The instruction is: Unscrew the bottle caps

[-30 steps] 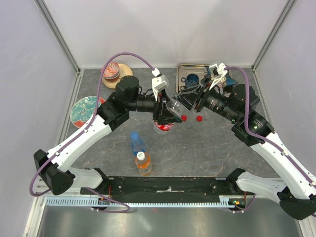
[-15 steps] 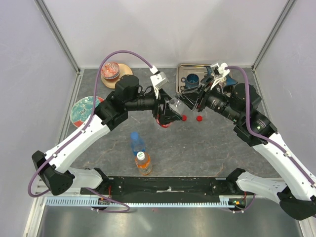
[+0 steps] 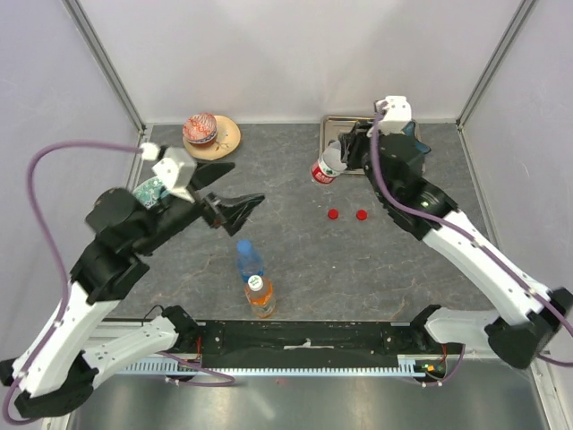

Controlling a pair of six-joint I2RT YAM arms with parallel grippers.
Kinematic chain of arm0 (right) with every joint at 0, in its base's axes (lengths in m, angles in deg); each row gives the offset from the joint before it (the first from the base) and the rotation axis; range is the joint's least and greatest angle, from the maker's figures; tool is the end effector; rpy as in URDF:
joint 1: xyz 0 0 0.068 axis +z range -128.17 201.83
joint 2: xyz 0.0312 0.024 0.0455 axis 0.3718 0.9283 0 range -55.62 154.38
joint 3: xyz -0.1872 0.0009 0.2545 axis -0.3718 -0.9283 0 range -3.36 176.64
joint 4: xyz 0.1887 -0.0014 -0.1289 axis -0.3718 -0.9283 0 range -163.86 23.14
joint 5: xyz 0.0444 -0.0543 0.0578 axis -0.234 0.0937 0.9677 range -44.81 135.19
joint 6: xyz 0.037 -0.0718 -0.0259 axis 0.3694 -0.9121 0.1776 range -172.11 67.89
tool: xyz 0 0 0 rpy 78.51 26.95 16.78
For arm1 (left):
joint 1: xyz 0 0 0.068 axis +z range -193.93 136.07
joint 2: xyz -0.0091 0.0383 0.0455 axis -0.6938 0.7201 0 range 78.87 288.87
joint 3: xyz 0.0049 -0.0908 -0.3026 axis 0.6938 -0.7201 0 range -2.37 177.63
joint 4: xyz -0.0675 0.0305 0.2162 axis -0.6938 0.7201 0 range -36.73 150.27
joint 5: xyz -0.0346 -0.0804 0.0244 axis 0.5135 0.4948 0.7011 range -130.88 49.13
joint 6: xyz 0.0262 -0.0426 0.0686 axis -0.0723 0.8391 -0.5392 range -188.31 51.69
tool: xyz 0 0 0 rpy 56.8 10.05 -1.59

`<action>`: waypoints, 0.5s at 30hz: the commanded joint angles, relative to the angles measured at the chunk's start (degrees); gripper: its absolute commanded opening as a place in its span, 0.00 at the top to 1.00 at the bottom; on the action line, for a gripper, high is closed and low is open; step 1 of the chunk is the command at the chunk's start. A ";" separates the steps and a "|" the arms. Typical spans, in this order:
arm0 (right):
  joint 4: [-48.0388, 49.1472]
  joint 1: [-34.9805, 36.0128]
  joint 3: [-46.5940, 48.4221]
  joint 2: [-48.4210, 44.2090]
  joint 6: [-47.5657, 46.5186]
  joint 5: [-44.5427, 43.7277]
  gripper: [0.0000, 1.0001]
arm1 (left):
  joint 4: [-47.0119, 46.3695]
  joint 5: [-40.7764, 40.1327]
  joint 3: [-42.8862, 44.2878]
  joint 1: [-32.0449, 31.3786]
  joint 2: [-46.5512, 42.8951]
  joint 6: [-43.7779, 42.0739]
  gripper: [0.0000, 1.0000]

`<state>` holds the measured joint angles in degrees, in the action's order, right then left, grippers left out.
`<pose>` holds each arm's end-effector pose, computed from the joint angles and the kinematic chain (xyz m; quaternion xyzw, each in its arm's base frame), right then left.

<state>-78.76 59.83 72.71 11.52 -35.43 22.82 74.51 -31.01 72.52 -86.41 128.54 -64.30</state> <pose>0.2070 0.1258 0.4821 -0.0004 0.7239 0.1853 0.6646 0.0883 -0.0982 0.5024 0.2832 0.6209 -0.3414 0.6463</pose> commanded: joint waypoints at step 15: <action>33.17 -0.56 -7.61 26.20 -14.76 -22.98 1.00 | -2.86 -6.00 -12.22 0.11 -8.71 0.47 0.01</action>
<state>-52.07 59.52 64.17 33.92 -48.91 2.88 73.08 -36.45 60.85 -86.41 121.04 -64.26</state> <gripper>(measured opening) 0.425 0.993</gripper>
